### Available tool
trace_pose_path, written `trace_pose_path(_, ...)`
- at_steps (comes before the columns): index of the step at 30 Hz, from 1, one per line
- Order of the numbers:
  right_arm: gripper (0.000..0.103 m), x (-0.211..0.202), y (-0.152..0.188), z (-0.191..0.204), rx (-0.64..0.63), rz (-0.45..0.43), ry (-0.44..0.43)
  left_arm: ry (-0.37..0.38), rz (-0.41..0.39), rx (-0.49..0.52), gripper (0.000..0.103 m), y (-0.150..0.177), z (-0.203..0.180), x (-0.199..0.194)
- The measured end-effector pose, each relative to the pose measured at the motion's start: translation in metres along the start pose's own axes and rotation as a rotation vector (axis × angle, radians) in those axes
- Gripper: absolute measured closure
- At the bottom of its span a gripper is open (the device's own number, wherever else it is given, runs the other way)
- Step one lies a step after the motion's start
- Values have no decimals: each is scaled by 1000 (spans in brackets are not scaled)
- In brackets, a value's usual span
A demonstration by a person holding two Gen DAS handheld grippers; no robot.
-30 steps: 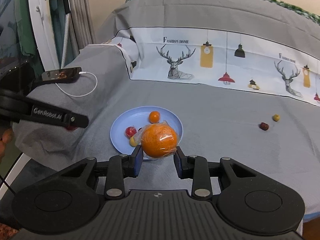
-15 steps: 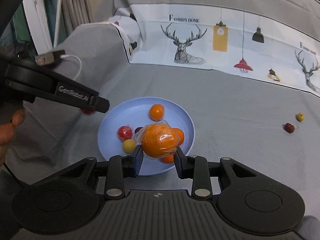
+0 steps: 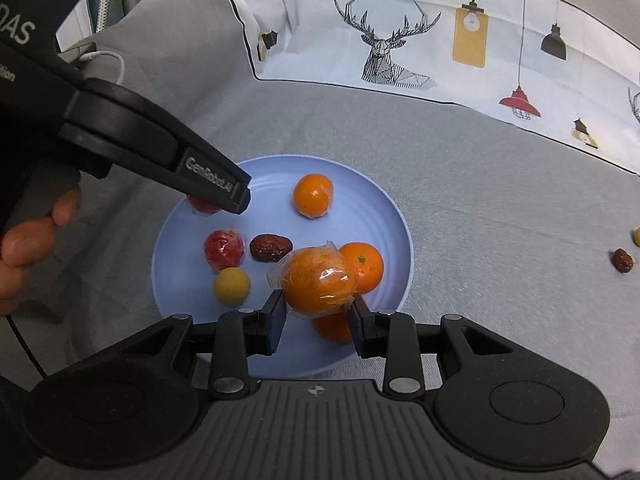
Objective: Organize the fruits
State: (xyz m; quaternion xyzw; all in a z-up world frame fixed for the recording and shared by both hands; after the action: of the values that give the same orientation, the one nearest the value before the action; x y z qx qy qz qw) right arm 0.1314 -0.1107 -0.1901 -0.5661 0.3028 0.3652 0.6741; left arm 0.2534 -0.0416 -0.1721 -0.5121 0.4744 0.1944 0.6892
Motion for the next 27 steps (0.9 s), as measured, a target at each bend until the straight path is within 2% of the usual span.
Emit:
trace_pose_path(1, 58, 0, 0, 0, 6, 2, 1, 1, -6, -2, 29, -2, 0, -2)
trace_pose_path(2, 52, -1, -3, -1, 13, -4, 4, 2, -17, -9, 5, -4, 0, -6)
trace_pose_path(3, 37, -4, -5, -2, 15, -14, 9, -3, -35, -19, 0, -4, 0, -12)
trace_pose_path(4, 25, -9, -6, -2, 13, -27, 15, -7, -58, -25, 1, -4, 0, -18)
trace_pose_path(7, 16, -28, -4, -4, 3, -48, 27, -8, -29, -5, 0, 3, -3, -31)
trace_pose_path(9, 12, -40, 3, -5, 3, -31, 28, -16, 2, -19, 0, 13, -4, -40)
trace_pose_path(13, 9, -73, 24, -5, 31, 9, 16, -39, 61, -49, 0, 42, -4, -68)
trace_pose_path(15, 7, -92, 34, -2, 41, 1, 15, -56, 72, -55, 0, 58, -5, -84)
trace_pose_path(22, 5, -153, 54, 8, 45, -107, 39, -94, 41, -93, 0, 111, -10, -146)
trace_pose_path(27, 3, -184, 64, 12, 50, -171, 51, -131, 3, -89, 0, 139, -22, -178)
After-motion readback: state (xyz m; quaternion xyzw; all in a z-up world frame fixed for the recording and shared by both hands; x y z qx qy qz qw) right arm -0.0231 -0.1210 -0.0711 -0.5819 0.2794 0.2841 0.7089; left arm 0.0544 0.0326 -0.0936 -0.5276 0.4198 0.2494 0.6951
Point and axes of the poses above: each gripper's, at about its wrist camera, not at the fingertips, and x roughly the way its jaws point, z to its left, y to its underside, the point moved 3 cm from there along x, roughly the way its jaws point, and after that the axes turned 3 degrees about y, right-handed, at the moved point
